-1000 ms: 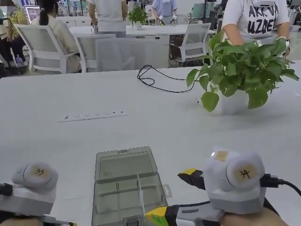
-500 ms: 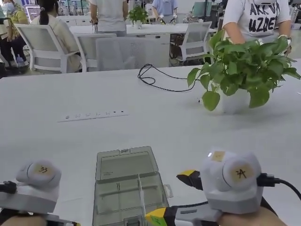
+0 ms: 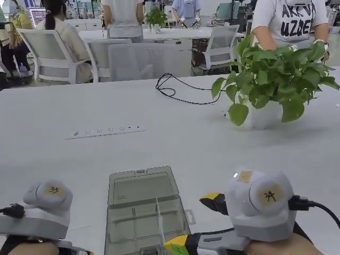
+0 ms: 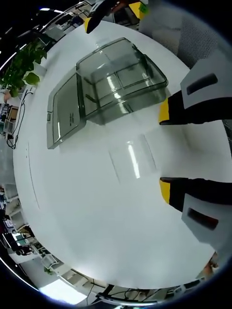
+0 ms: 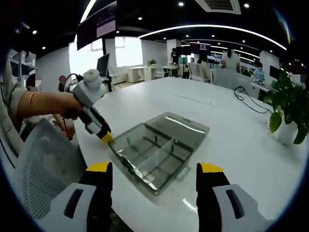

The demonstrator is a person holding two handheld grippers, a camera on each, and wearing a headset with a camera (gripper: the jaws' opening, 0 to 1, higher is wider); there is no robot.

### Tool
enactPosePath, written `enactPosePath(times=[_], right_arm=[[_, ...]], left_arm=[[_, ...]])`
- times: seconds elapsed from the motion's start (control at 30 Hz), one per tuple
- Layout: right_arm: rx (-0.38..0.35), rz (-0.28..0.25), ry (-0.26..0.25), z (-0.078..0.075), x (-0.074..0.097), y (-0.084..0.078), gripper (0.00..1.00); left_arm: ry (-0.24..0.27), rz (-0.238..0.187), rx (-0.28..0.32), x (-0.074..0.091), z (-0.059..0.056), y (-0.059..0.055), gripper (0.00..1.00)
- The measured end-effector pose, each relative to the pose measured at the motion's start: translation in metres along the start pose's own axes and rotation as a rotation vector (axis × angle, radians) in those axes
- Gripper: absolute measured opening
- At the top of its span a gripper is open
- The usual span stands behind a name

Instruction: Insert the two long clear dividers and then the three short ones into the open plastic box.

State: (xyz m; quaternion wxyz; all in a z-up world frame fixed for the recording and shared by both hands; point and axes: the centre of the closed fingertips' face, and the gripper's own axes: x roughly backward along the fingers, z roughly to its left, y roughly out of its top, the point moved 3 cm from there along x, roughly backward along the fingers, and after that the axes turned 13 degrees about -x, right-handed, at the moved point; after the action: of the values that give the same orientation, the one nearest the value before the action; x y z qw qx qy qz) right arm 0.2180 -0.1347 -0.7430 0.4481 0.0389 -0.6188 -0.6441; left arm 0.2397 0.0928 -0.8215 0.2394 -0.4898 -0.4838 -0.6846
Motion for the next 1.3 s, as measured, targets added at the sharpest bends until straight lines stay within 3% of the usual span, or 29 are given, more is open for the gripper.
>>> enactPosePath(times=[0.2,0.4,0.93,1.03,1.13,1.17,1.23,1.3], right_arm=[[-0.003,0.0,-0.005,-0.001,0.0,0.0,0.71],[-0.008,0.004,-0.008,-0.002,0.0,0.0,0.71],[-0.057,-0.011,0.0,0.004,-0.006,0.009,0.66],[-0.084,-0.022,0.013,0.008,-0.009,0.014,0.64],[-0.13,-0.038,0.029,0.012,-0.012,0.019,0.62],[-0.155,-0.043,0.036,0.014,-0.014,0.021,0.61],[-0.195,-0.053,0.048,0.016,-0.017,0.024,0.59],[-0.237,-0.065,0.061,0.019,-0.02,0.028,0.57]], left_arm=[[0.013,0.027,0.006,0.001,0.001,0.0,0.32],[0.007,0.034,0.006,0.002,0.001,-0.002,0.31],[-0.004,-0.031,0.024,0.008,0.004,0.0,0.3],[-0.003,-0.062,0.039,0.013,0.005,0.002,0.3],[0.0,-0.122,0.044,0.019,0.007,0.008,0.3],[0.004,-0.167,0.03,0.021,0.007,0.014,0.3],[0.004,-0.183,0.026,0.024,0.007,0.015,0.3],[-0.01,-0.235,0.027,0.027,0.006,0.021,0.3]])
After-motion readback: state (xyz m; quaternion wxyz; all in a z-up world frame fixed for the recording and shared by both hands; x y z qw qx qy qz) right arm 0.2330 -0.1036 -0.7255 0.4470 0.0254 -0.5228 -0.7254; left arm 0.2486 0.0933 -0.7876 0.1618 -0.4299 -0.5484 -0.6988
